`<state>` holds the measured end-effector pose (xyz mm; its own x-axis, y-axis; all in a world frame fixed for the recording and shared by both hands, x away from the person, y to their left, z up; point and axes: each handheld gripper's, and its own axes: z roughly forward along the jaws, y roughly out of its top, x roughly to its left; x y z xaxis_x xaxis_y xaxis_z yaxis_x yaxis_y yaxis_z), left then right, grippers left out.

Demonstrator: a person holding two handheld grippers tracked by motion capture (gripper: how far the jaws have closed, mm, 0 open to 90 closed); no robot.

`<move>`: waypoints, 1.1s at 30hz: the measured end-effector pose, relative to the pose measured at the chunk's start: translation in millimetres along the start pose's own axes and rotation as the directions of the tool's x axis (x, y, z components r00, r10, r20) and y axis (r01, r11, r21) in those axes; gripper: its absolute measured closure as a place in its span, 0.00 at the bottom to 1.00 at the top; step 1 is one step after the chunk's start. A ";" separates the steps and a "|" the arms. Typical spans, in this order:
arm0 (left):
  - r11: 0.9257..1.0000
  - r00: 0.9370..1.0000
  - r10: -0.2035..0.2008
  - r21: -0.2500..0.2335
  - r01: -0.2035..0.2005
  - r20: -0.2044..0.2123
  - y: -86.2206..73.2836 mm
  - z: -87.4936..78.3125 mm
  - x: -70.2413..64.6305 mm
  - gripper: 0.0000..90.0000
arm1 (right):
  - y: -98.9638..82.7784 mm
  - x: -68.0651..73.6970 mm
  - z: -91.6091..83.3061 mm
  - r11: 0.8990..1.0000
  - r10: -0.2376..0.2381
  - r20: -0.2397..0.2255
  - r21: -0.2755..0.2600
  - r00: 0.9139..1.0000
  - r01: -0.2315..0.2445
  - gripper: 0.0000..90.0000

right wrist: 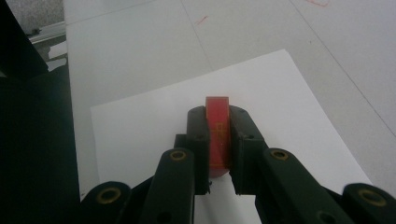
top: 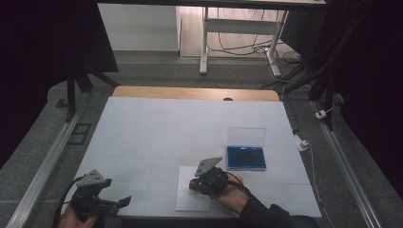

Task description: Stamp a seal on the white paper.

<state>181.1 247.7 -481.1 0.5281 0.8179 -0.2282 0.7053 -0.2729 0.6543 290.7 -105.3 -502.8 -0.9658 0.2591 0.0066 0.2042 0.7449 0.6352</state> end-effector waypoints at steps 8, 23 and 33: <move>1.000 1.000 -0.001 -0.003 0.001 0.002 -0.2 -0.3 0.2 0.02 | 0.4 -0.4 -0.6 1.000 0.006 0.004 0.003 1.000 -0.006 0.88; 1.000 1.000 -0.001 -0.004 0.001 0.002 -0.4 -0.6 0.2 0.02 | 4.0 -4.1 -14.4 0.997 0.044 0.005 -0.057 0.999 -0.044 0.88; 1.000 1.000 0.001 -0.005 -0.001 0.005 -0.4 -0.8 0.4 0.02 | 3.6 -10.4 -25.1 0.995 0.058 0.016 -0.087 0.998 -0.056 0.88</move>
<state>180.7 248.5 -480.9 0.5313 0.8152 -0.2306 0.7023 -0.2715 0.6581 297.5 -120.8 -481.2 -0.9498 0.3113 0.0309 0.2433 0.6732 0.6983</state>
